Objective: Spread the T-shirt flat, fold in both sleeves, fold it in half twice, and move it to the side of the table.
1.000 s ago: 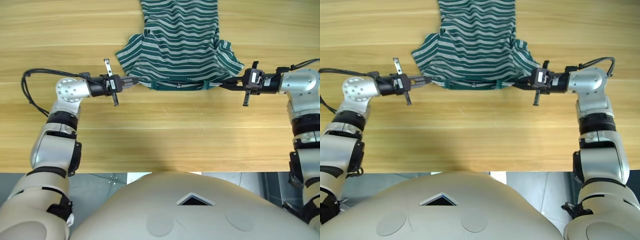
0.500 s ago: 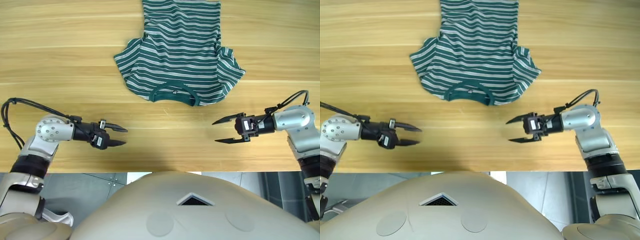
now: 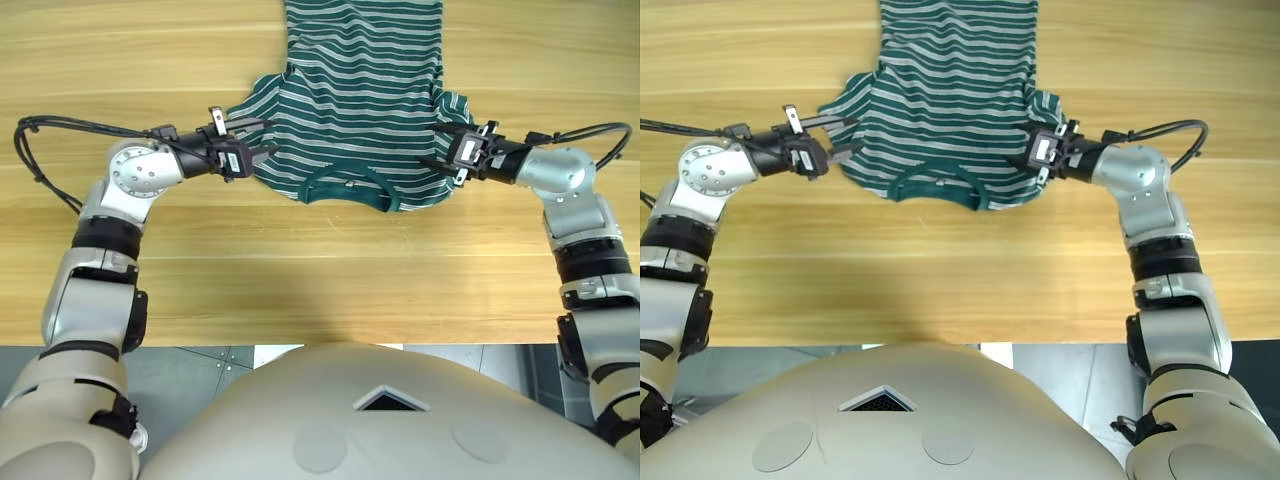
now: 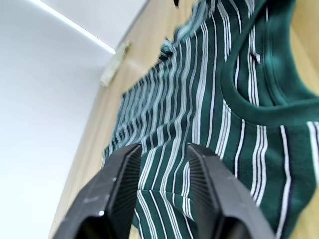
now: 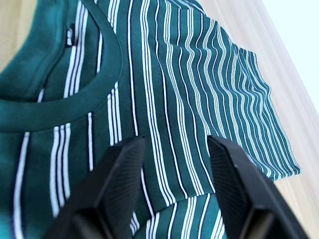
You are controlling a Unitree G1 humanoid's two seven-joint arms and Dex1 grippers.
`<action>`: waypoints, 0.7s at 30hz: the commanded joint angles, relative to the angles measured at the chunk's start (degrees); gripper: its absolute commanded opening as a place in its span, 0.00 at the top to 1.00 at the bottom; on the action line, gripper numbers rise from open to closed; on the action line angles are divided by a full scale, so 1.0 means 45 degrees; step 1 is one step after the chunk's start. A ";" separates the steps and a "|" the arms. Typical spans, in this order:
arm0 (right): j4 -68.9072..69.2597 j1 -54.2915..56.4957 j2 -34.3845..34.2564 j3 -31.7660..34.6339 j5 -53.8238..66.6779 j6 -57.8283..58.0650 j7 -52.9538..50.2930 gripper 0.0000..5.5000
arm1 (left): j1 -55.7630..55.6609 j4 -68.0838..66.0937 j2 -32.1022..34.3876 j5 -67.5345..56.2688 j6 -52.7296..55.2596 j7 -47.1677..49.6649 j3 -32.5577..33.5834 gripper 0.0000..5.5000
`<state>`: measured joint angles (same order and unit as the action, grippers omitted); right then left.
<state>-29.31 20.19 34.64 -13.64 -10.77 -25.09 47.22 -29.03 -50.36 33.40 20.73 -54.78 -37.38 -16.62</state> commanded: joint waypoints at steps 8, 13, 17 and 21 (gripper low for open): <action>-0.0035 0.0217 0.0085 -0.0997 -0.0482 -0.0268 0.0781 0.95 | -0.2201 -0.3857 -0.0822 0.2856 0.0419 0.2545 -0.1956 1.00; -0.0284 -0.0078 0.0084 -0.1916 -0.1087 -0.0168 0.1378 1.00 | -0.2408 -0.4285 -0.0952 0.3954 0.0581 0.3350 -0.2927 1.00; -0.0397 -0.0209 0.0141 -0.2359 -0.1312 -0.0107 0.1686 1.00 | -0.1697 -0.3754 -0.1001 0.5143 -0.0075 0.3387 -0.4362 1.00; 0.0035 -0.0699 0.0517 -0.2707 -0.1216 -0.0062 0.2282 1.00 | -0.0903 -0.2661 -0.0778 0.5737 -0.0892 0.2944 -0.5570 1.00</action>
<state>-29.35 20.12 35.26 -23.68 -14.78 -26.43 54.13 -38.84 -62.93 30.09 42.11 -57.87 -20.67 -36.88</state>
